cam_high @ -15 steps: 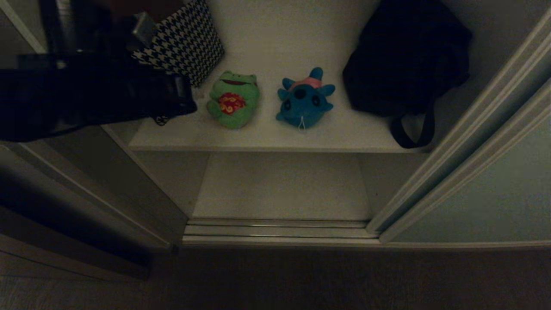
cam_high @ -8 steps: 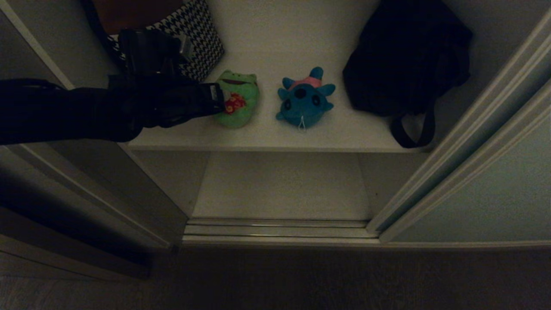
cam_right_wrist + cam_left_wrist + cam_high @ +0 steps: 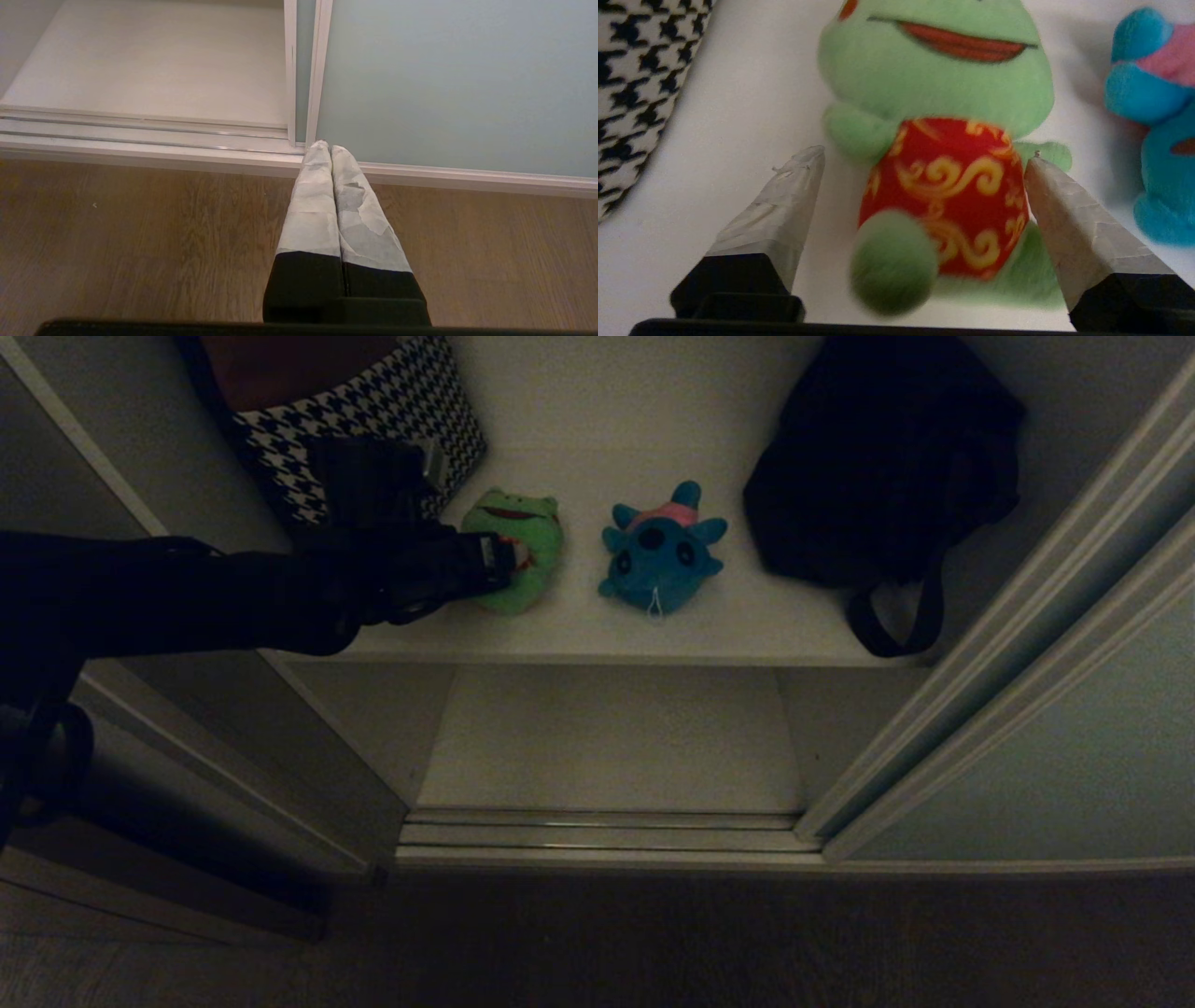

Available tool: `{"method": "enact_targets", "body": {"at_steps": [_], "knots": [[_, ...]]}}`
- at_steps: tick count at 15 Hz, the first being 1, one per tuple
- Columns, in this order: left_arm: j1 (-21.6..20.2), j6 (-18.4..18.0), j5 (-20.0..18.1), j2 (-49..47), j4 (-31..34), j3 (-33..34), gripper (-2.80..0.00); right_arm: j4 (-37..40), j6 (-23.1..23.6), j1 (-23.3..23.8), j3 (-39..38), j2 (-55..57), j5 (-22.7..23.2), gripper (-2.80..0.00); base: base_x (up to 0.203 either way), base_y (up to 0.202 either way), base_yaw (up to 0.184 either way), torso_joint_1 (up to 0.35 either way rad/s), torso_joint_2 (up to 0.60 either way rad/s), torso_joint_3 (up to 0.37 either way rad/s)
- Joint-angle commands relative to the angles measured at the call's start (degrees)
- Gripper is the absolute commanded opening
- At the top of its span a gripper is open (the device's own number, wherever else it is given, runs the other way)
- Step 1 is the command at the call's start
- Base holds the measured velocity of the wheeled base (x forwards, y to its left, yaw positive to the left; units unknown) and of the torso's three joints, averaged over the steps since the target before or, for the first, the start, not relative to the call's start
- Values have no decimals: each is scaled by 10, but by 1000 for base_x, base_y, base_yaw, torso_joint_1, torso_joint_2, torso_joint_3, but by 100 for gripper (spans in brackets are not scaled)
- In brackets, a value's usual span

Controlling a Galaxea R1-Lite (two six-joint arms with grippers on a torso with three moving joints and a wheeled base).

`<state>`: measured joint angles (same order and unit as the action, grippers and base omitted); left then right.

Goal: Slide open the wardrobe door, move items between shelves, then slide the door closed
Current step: Place the green doll on the lower shelf

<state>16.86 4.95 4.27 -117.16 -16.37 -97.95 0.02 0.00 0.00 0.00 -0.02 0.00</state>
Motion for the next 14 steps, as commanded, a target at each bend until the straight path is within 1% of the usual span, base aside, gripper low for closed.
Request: {"method": "enact_targets", "body": {"at_steps": [1,3,7,10,11,14], "knots": [[0,1,0,-15,-4,-11,0,0,0,0,0,0,0,-280,0,0,0,0,0,0],[-1,1,2,-40,-6,-27,0,0,0,0,0,0,0,-280,0,0,0,0,0,0],[-1,0,3,-60,-41,-32,0,0,0,0,0,0,0,-280,0,0,0,0,0,0],[-4,2,7,-84,-45,-76,0,0,0,0,0,0,0,-280,0,0,0,0,0,0],[-4,5,12,-89,-45,-84,-280,0,0,0,0,0,0,-280,0,0,0,0,0,0],[-3,7,12,-112,-58,-104,-280,0,0,0,0,0,0,-280,0,0,0,0,0,0]]}}
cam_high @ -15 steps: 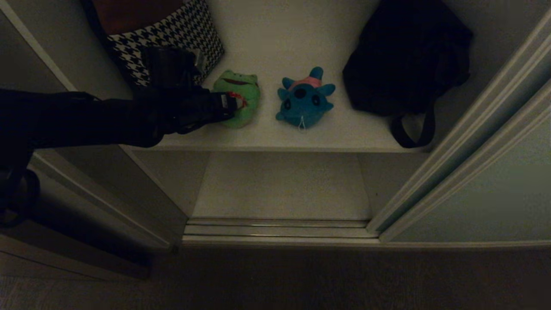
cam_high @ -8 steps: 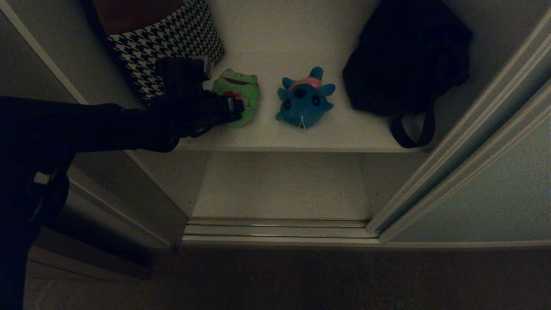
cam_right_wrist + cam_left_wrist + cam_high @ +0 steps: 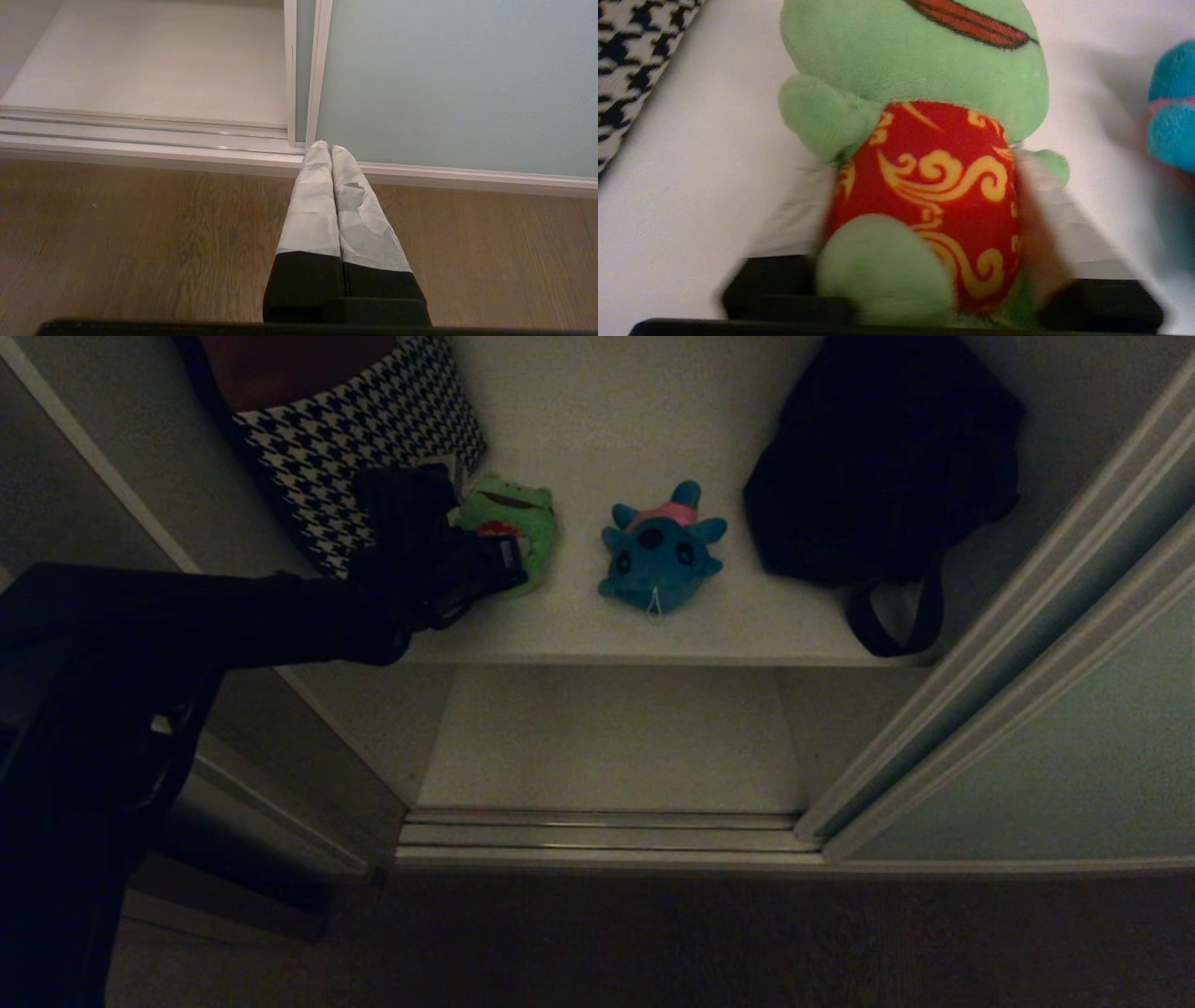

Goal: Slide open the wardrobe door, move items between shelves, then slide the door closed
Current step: Place the green doll on the lower shelf

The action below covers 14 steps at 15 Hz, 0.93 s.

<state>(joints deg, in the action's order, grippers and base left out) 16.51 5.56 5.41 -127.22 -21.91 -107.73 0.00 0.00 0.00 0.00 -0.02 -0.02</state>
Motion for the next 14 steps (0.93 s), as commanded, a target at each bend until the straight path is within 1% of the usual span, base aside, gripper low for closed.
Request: {"method": "enact_targets", "body": {"at_steps": [1,5,8,10,12,14], "knots": [[0,1,0,-10,-4,-7,-280,0,0,0,0,0,0,-280,0,0,0,0,0,0],[3,3,0,23,3,-8,-280,0,0,0,0,0,0,-280,0,0,0,0,0,0],[22,5,1,85,20,5,-280,0,0,0,0,0,0,-280,0,0,0,0,0,0],[38,6,1,140,42,37,-280,0,0,0,0,0,0,-280,0,0,0,0,0,0],[55,5,4,202,68,82,-280,0,0,0,0,1,0,-280,0,0,0,0,0,0],[68,5,22,268,100,133,-280,0,0,0,0,0,0,-280,0,0,0,0,0,0]]}}
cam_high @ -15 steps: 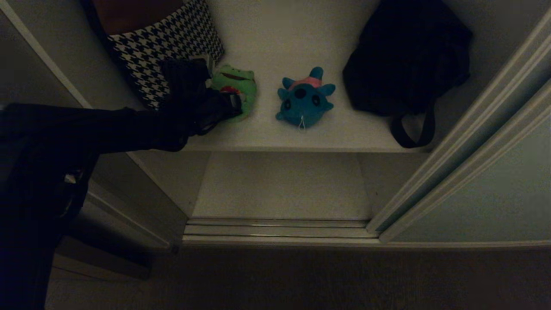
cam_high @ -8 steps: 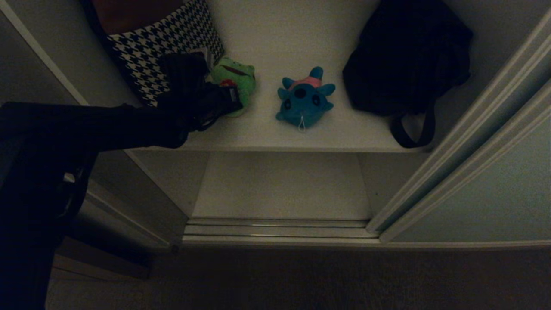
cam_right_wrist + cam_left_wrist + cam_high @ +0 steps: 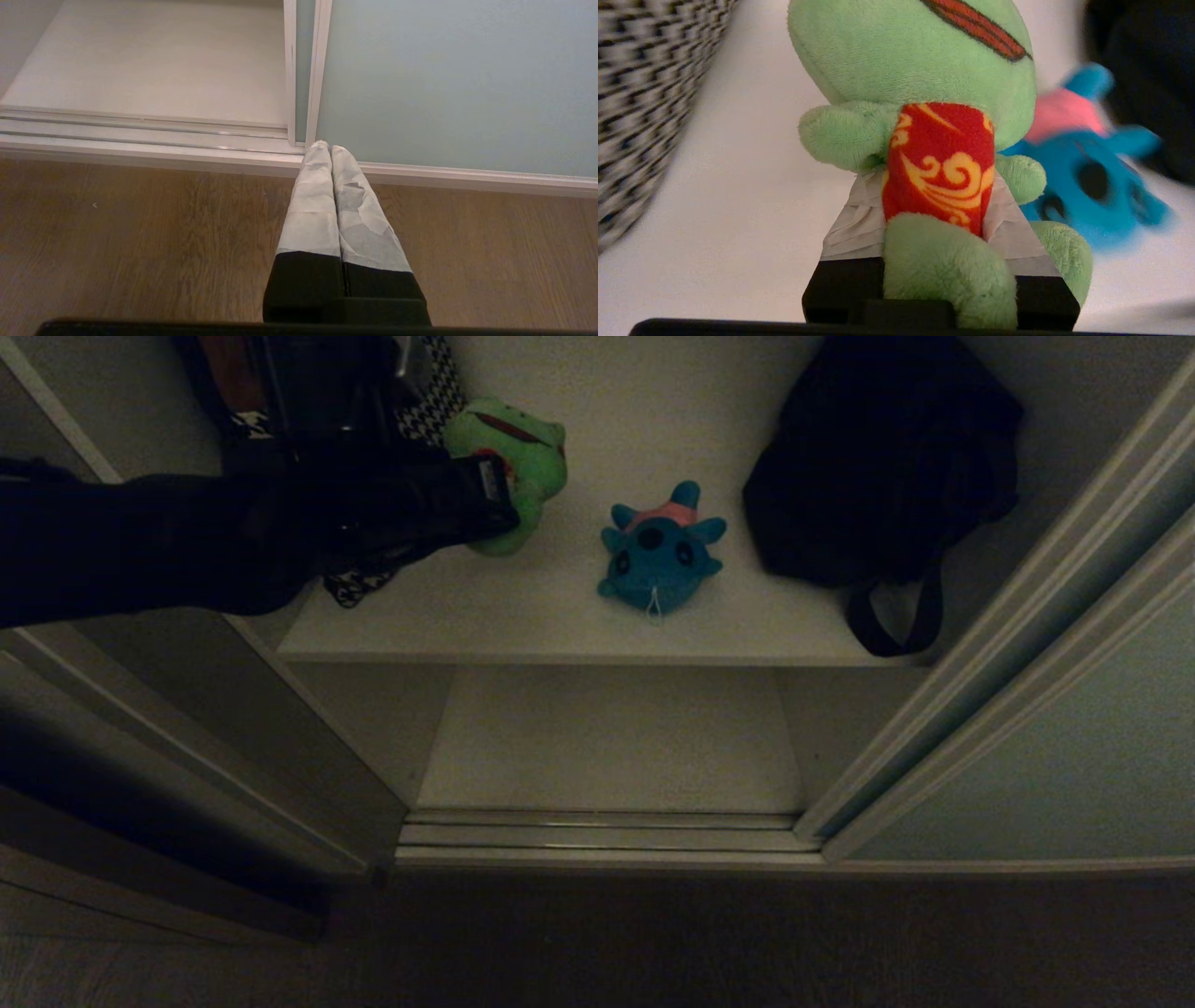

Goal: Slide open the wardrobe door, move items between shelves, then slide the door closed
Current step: Place the green doll on the lower shelf

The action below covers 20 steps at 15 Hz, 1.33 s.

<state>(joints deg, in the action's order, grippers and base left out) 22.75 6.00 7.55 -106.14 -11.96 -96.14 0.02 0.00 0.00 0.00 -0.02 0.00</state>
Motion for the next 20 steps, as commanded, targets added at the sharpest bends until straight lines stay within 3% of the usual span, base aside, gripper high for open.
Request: {"method": "enact_targets", "body": {"at_steps": [1,6,9,11,15,20], "knots": [[9,0,7,93,12,52,-280,0,0,0,0,0,0,-280,0,0,0,0,0,0],[32,12,18,300,109,251,-280,0,0,0,0,0,0,-280,0,0,0,0,0,0],[45,63,16,403,203,364,-280,0,0,0,0,0,0,-280,0,0,0,0,0,0],[53,95,15,439,229,448,-280,0,0,0,0,0,0,-280,0,0,0,0,0,0],[59,130,11,473,227,596,-280,0,0,1,0,0,0,-280,0,0,0,0,0,0],[60,177,7,419,131,694,-280,0,0,0,0,-1,0,-280,0,0,0,0,0,0]]}}
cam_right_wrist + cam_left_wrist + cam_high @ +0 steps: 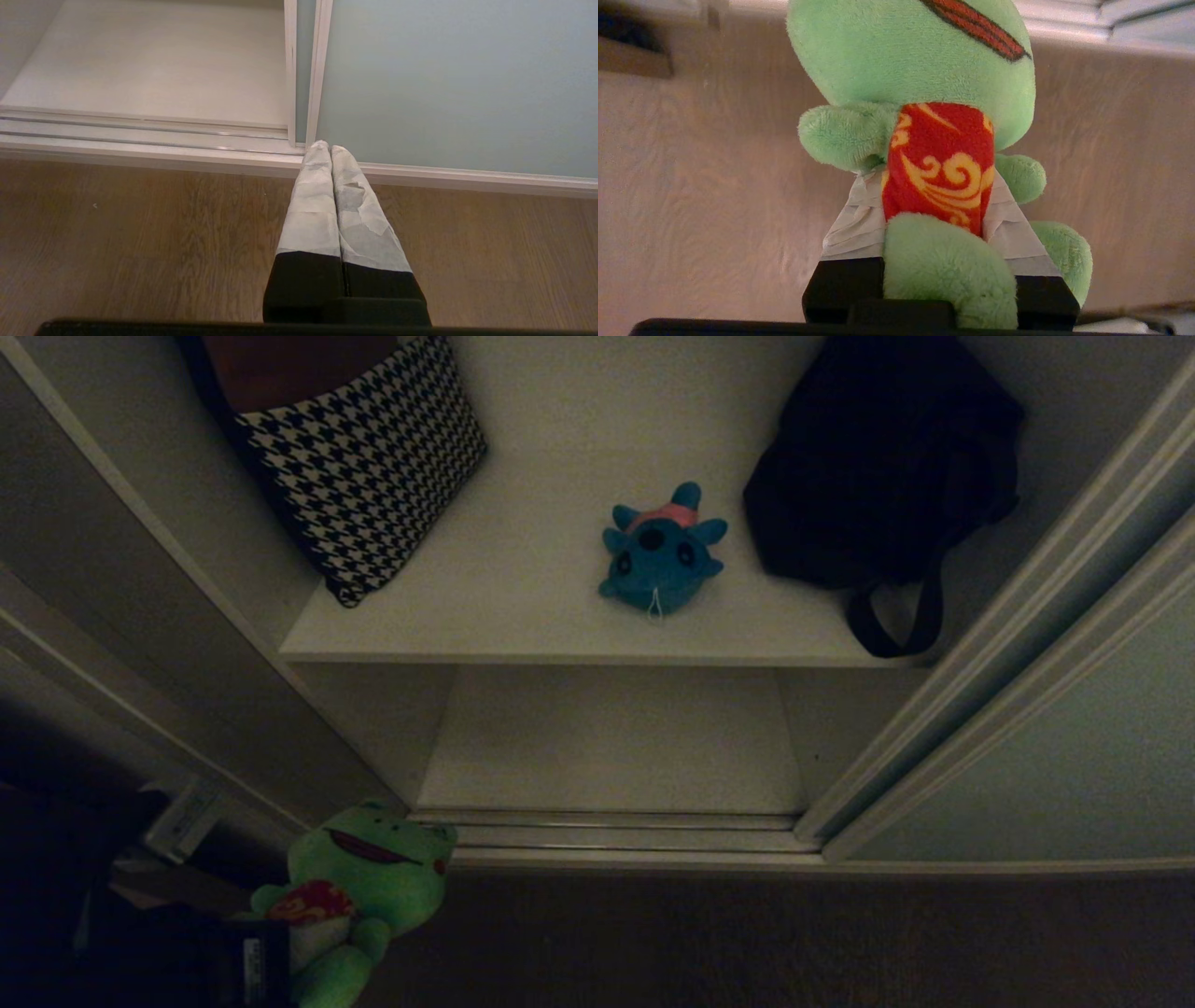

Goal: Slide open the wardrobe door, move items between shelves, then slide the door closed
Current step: Place the green doll on the lower shelf

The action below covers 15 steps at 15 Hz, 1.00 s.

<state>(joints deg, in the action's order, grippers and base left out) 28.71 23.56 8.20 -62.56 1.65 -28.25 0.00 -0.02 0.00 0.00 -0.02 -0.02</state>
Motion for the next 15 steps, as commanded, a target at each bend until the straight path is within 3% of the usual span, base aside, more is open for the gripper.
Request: {"method": "enact_targets", "body": {"at_steps": [1,3,6,7,10,15], "knots": [[0,2,3,-7,-19,9,-280,0,0,0,0,0,0,-280,0,0,0,0,0,0],[-1,-7,9,42,-10,-24,-280,0,0,0,0,-1,0,-280,0,0,0,0,0,0],[-1,-40,27,118,109,-106,-280,0,0,0,0,0,0,-280,0,0,0,0,0,0],[-2,-41,30,118,118,-108,-280,0,0,0,0,0,0,-280,0,0,0,0,0,0],[-2,-40,34,123,115,-89,-280,0,0,1,0,-1,0,-280,0,0,0,0,0,0],[-2,-41,35,66,92,-116,-280,0,0,1,0,0,0,-280,0,0,0,0,0,0]]}}
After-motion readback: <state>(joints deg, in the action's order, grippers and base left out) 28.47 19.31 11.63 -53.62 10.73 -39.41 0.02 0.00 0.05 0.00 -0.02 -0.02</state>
